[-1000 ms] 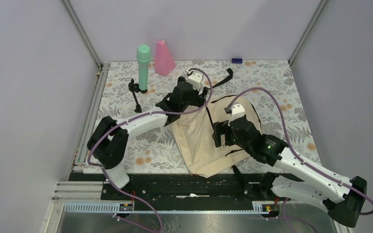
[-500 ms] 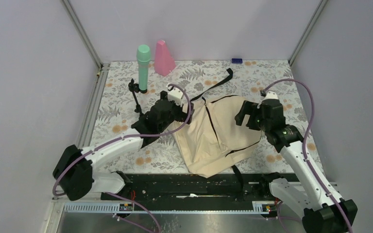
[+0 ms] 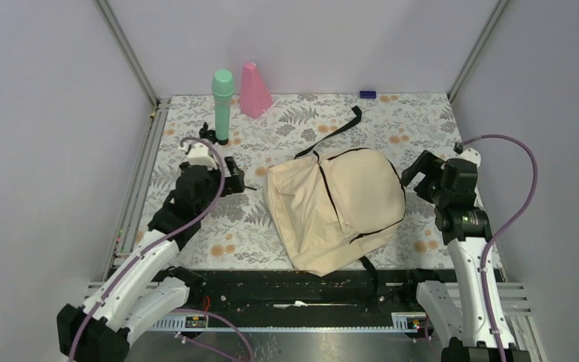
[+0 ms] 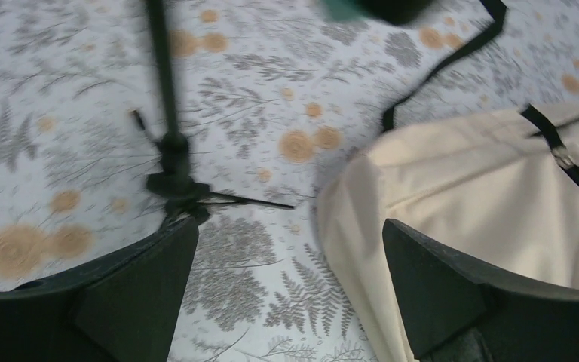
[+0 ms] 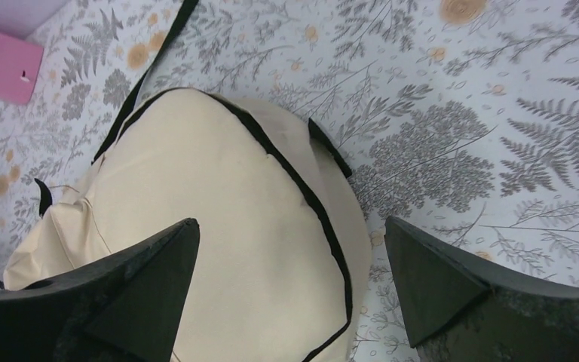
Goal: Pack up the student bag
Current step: Reset both arms
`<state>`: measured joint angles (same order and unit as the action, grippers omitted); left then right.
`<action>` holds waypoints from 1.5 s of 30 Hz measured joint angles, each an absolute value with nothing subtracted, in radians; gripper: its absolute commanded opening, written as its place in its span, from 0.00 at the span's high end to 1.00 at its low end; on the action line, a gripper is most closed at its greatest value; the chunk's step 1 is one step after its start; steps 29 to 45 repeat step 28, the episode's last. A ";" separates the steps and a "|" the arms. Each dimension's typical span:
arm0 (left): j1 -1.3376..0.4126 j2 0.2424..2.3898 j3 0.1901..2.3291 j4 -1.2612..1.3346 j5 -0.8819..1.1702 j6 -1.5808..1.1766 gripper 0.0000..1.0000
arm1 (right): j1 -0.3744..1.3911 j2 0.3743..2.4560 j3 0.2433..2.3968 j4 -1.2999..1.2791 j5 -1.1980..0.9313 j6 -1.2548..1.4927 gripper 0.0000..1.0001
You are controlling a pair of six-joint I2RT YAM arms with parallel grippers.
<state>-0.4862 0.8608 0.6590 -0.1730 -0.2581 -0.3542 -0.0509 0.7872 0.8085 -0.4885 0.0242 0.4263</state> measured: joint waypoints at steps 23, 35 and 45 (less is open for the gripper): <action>-0.319 0.455 0.780 -0.367 -0.407 -0.213 0.01 | -0.053 0.257 0.483 -0.090 0.198 0.260 0.00; -0.319 0.453 0.776 -0.367 -0.427 -0.210 0.01 | -0.053 0.273 0.484 -0.077 0.199 0.257 0.00; -0.319 0.453 0.776 -0.367 -0.427 -0.210 0.01 | -0.053 0.273 0.484 -0.077 0.199 0.257 0.00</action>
